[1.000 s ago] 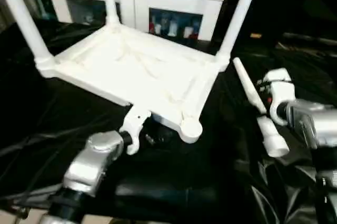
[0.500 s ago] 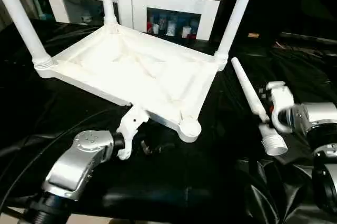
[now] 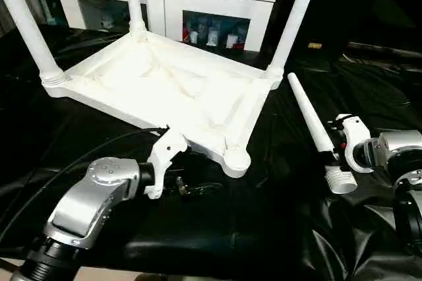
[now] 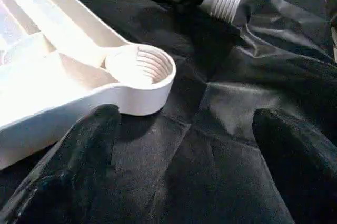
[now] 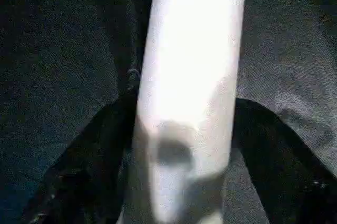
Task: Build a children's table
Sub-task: Pick table leg
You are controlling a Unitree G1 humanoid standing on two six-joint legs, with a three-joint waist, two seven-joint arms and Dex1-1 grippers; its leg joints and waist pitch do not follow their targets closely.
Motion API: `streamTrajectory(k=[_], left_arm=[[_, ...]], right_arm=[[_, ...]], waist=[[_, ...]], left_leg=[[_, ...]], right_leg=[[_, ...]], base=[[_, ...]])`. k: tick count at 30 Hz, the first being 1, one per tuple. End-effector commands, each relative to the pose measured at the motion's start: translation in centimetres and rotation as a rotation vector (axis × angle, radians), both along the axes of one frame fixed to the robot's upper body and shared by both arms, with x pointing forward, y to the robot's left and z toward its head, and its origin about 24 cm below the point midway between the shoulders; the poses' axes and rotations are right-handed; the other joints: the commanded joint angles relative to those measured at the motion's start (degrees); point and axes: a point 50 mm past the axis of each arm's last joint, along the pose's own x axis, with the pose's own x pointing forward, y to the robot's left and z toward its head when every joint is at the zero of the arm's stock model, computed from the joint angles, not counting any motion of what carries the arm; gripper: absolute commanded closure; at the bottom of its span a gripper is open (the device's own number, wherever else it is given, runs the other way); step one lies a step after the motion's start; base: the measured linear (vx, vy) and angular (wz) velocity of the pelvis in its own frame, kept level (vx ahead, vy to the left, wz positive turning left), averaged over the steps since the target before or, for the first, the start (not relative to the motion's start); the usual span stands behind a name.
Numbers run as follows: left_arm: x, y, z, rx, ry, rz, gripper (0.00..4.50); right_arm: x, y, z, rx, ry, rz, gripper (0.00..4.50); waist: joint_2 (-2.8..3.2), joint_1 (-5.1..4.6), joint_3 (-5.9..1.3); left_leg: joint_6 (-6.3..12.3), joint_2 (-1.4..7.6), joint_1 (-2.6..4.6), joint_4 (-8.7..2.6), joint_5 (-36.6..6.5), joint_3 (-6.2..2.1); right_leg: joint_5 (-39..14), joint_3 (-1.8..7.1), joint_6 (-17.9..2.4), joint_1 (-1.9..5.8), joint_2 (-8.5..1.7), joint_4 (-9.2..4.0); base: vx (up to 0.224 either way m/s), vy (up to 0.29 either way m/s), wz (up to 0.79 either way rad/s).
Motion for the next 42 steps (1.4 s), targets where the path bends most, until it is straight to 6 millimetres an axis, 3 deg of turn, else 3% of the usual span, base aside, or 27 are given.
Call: streamTrajectory(k=[1,13,16,17,18,19,20,21,23,26,28,29,30,33,35,36,37,40,41,42], left_arm=[[0.1,-0.2,0.3,-0.005,-0.012,-0.02,0.0],[0.1,-0.7,0.5,-0.017,-0.023,-0.001,0.0],[1.1,-0.9,1.1,-0.033,-0.046,0.088,0.0],[1.4,-0.8,1.1,-0.031,-0.053,0.118,0.0],[2.7,-0.7,1.3,-0.042,-0.087,0.246,0.0],[3.2,-0.6,1.4,-0.047,-0.1,0.295,0.0],[3.6,-0.5,1.5,-0.044,-0.115,0.339,0.0],[3.9,-0.3,1.4,-0.033,-0.121,0.382,0.0],[4.2,0.0,1.4,-0.034,-0.121,0.427,0.0],[4.6,0.1,1.4,-0.058,-0.124,0.47,0.0],[5.7,0.0,2.0,-0.133,-0.1,0.557,0.0],[5.7,0.0,2.0,-0.133,-0.1,0.557,0.0],[6.0,-0.2,2.3,-0.17,-0.085,0.571,0.0],[6.1,-1.6,3.4,-0.289,-0.024,0.513,0.0],[6.0,-2.5,4.3,-0.368,0.003,0.46,0.0],[5.6,-3.7,5.8,-0.51,0.047,0.349,0.0],[5.6,-3.8,6.0,-0.525,0.051,0.336,0.0],[5.7,-4.6,7.3,-0.601,0.08,0.275,0.0],[5.7,-4.6,7.3,-0.601,0.08,0.275,0.0],[6.1,-5.4,8.6,-0.655,0.104,0.234,0.0]], right_arm=[[-0.3,-0.7,0.1,-0.024,0.023,-0.007,1.37],[-0.5,-0.9,-0.3,-0.007,0.009,-0.052,2.5],[0.2,-1.0,0.4,0.015,-0.056,-0.107,2.59],[0.3,-1.0,0.6,0.022,-0.07,-0.12,2.6],[0.7,-0.9,1.1,0.059,-0.121,-0.166,2.6],[0.9,-0.9,1.3,0.075,-0.143,-0.183,2.61],[1.0,-0.9,1.5,0.096,-0.159,-0.201,2.61],[1.1,-0.9,1.7,0.114,-0.177,-0.212,2.62],[1.3,-1.1,2.1,0.133,-0.211,-0.229,2.62],[1.2,-1.3,2.4,0.149,-0.23,-0.257,2.62],[1.5,-1.0,4.1,0.279,-0.446,-0.252,2.62],[1.5,-1.0,4.1,0.279,-0.446,-0.252,2.62],[1.3,-0.6,4.8,0.344,-0.54,-0.234,2.62],[-0.2,1.2,6.4,0.541,-0.809,-0.089,2.62],[-0.9,1.5,7.0,0.621,-0.91,-0.062,2.62],[-1.7,1.7,7.7,0.763,-1.016,-0.092,2.62],[-1.8,1.7,7.7,0.778,-1.026,-0.096,2.62],[-3.1,2.8,8.9,0.955,-1.097,-0.045,2.63],[-3.1,2.8,8.9,0.955,-1.097,-0.045,2.63],[-4.7,5.3,9.8,1.105,-1.091,0.138,2.63]], waist=[[0.24,-0.05,-3.89],[0.21,-0.18,-3.78],[-0.08,-0.21,-3.77],[0.23,-0.12,-3.74],[0.01,-0.29,-3.78],[0.24,-0.2,-3.8],[0.03,-0.27,-3.84],[0.49,-0.18,-3.92],[0.01,-0.22,-4.07],[0.21,-0.12,-4.4],[0.48,0.42,-4.28],[0.48,0.42,-4.28],[0.05,0.73,-4.44],[-0.29,1.42,-4.26],[-0.11,1.53,-4.27],[-0.76,1.67,-4.02],[-0.34,2.01,-4.02],[-0.45,2.0,-3.78],[-0.17,2.21,-3.69],[-0.06,2.16,-3.61]], left_leg=[[-1.76,0.62,1.24,-3.49,-12.3,0.14],[-2.35,0.69,1.28,-3.61,-14.98,-0.07],[-2.48,0.6,1.33,-3.55,-15.58,-0.11],[-2.57,0.56,1.31,-3.62,-15.99,-0.21],[-2.5,0.53,1.23,-3.57,-16.27,-0.16],[-2.53,0.42,1.32,-3.49,-16.25,-0.18],[-2.3,0.4,1.27,-3.5,-16.1,-0.19],[-2.21,0.38,1.2,-3.5,-15.57,-0.3],[-1.52,0.22,0.84,-3.4,-13.78,-0.35],[-0.54,0.19,0.92,-3.1,-10.44,-0.26],[0.62,0.23,0.93,-3.08,-8.82,-0.12],[0.62,0.23,0.93,-3.08,-8.82,-0.12],[2.07,0.14,0.86,-3.05,-7.05,-0.1],[3.51,0.58,1.16,-3.13,-9.08,-0.03],[3.41,0.68,1.26,-3.27,-9.56,-0.19],[2.95,0.64,1.15,-3.38,-10.8,0.07],[2.64,0.7,1.3,-3.5,-11.59,-0.15],[1.75,0.68,1.24,-3.73,-12.71,-0.24],[1.49,0.57,1.47,-3.75,-13.29,-0.1],[1.53,0.48,1.25,-3.91,-13.62,-0.26]], right_leg=[[-8.66,0.5,-13.3,1.9,-0.98,-3.42],[-11.78,0.52,-12.92,1.69,-1.14,-3.64],[-12.02,0.53,-12.82,1.62,-1.15,-3.67],[-12.29,0.51,-12.72,1.66,-1.19,-3.67],[-12.3,0.56,-12.43,1.71,-1.11,-3.77],[-11.75,0.59,-12.13,1.73,-1.03,-3.82],[-11.66,0.58,-12.0,1.85,-1.09,-3.88],[-10.91,0.54,-11.69,1.93,-1.1,-3.82],[-9.61,0.38,-11.52,2.25,-1.1,-3.62],[-5.49,0.39,-12.47,2.31,-1.0,-3.21],[-1.57,0.58,-12.88,2.45,-0.99,-3.11],[-1.57,0.58,-12.88,2.45,-0.99,-3.11],[1.67,0.51,-13.12,2.7,-0.86,-2.93],[-1.25,0.52,-13.59,2.35,-1.29,-3.23],[-3.17,0.4,-13.74,2.23,-1.35,-3.3],[-6.28,0.52,-13.79,2.13,-1.59,-3.6],[-8.11,0.45,-13.81,1.87,-1.7,-3.67],[-10.13,0.36,-12.7,1.78,-1.43,-3.93],[-10.94,0.51,-11.6,1.65,-1.35,-4.24],[-11.43,0.5,-10.72,1.85,-1.31,-4.33]], base=[[0.0,0.0,0.0],[0.0,0.0,0.0],[0.0,0.0,0.0],[0.0,0.0,0.0],[0.0,0.0,0.0],[0.0,0.0,0.0],[0.0,0.0,0.0],[0.0,0.0,0.0],[0.0,0.0,0.0],[0.0,0.0,0.0],[0.0,0.0,0.0],[0.0,0.0,0.0],[0.0,0.0,0.0],[0.0,0.0,0.0],[0.0,0.0,0.0],[0.0,0.0,0.0],[0.0,0.0,0.0],[0.0,0.0,0.0],[0.0,0.0,0.0],[0.0,0.0,0.0]])
